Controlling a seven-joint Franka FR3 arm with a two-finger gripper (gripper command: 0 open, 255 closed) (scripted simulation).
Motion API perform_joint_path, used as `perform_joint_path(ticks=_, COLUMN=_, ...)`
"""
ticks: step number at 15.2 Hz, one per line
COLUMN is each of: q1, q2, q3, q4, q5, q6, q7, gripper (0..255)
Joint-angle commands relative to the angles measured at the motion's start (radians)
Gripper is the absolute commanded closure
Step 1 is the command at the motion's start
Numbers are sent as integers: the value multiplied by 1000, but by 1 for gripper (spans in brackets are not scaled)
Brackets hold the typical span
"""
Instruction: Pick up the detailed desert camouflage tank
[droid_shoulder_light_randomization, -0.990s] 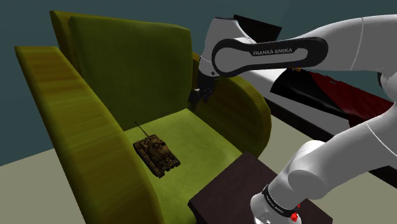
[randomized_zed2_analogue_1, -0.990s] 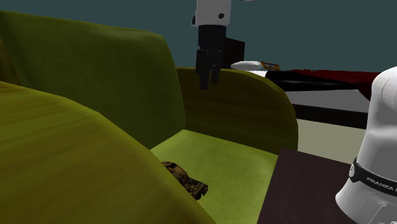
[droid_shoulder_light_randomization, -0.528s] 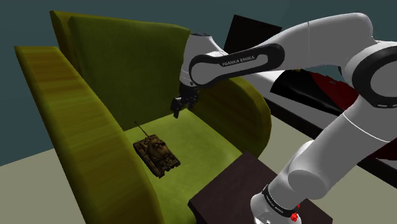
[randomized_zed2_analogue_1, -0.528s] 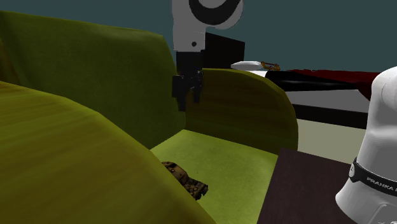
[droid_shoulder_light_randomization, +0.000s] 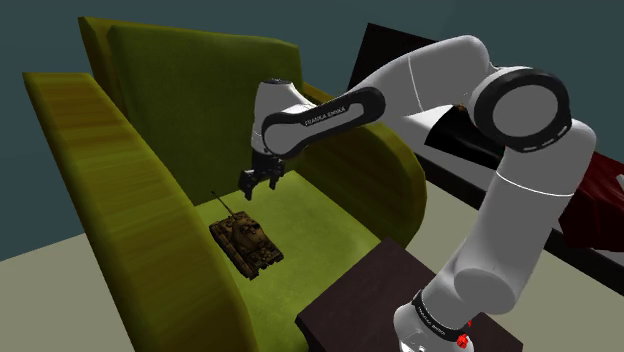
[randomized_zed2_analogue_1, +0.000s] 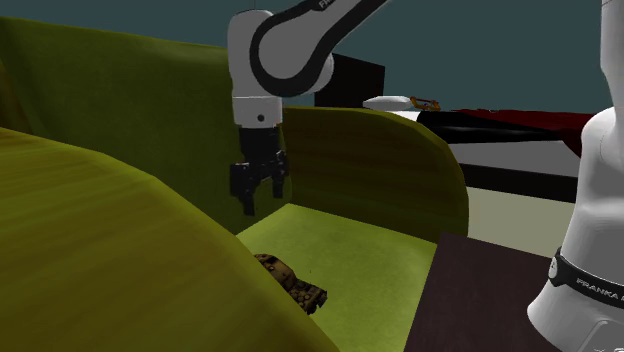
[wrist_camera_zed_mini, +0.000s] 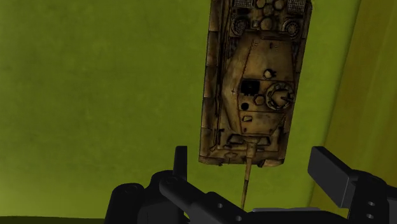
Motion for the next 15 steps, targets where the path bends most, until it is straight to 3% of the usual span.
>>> perform_joint_path(ticks=1, q1=12, q2=85, q3=-4, q4=68, q5=-17, q6=8, q7=26, gripper=0)
perform_joint_path(ticks=8, q1=69, q2=357, q3=-25, q4=309, q5=-52, q6=15, q7=96, gripper=0)
perform_joint_path(ticks=15, q1=78, q2=419, q3=-37, q4=307, q5=-66, q6=79, q7=102, gripper=0)
